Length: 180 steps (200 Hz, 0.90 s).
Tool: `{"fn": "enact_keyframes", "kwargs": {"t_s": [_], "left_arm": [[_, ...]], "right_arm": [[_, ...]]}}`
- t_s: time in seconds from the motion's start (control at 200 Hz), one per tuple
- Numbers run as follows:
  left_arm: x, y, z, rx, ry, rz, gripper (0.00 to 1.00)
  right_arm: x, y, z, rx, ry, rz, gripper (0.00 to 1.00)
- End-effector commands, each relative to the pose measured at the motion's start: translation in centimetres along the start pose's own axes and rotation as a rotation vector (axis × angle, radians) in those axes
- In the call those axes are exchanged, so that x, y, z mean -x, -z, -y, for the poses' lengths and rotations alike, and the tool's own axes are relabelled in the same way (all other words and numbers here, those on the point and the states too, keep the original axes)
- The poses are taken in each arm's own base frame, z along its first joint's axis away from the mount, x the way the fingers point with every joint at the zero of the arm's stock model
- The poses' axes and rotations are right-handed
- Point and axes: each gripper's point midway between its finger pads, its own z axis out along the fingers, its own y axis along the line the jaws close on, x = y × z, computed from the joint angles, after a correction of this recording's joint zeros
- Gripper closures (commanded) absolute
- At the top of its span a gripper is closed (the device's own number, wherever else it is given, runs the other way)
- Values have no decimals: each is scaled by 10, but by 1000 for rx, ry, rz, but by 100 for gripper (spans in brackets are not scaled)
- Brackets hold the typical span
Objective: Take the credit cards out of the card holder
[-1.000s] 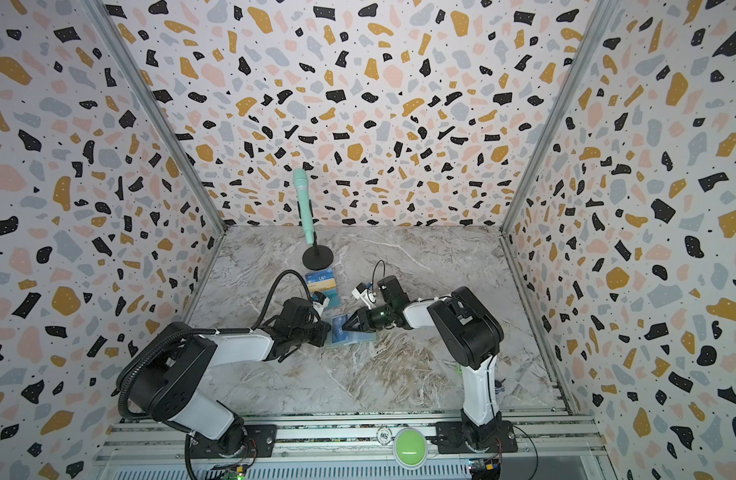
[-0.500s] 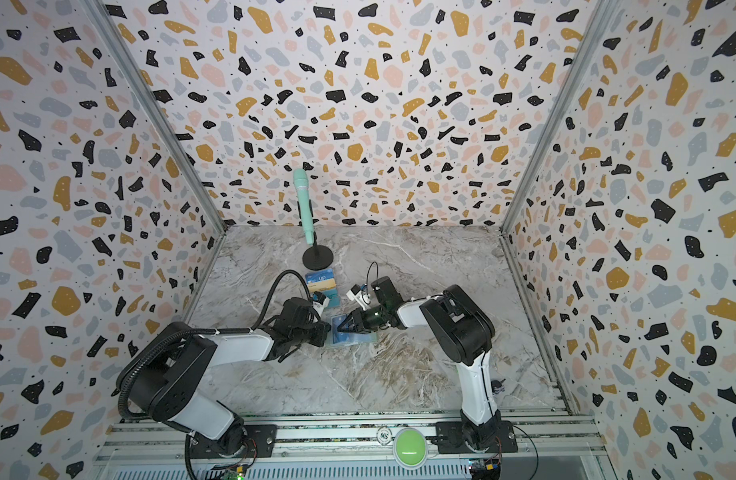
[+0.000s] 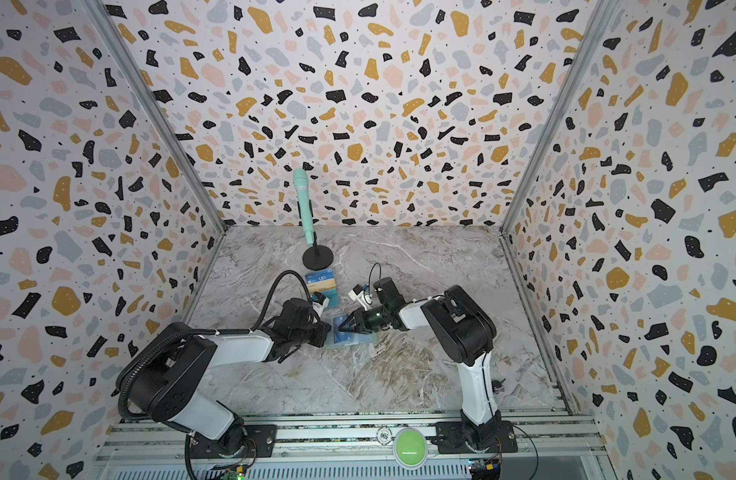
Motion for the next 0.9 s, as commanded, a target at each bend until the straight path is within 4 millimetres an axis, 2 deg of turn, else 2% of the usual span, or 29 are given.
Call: {"fn": "enact_keyframes", "kwargs": {"t_s": [0.0, 0.34, 0.606, 0.896], "left_arm": [[-21, 0, 0, 2, -7, -59, 100], [-21, 0, 0, 3, -4, -60, 100], [-21, 0, 0, 4, -5, -62, 100], [-19, 1, 0, 3, -4, -56, 100]], "right_arm": [[11, 13, -26, 43, 59, 38, 68], [11, 25, -31, 62, 70, 64, 68], [12, 31, -27, 52, 59, 77, 69], [16, 39, -21, 15, 55, 113, 78]]}}
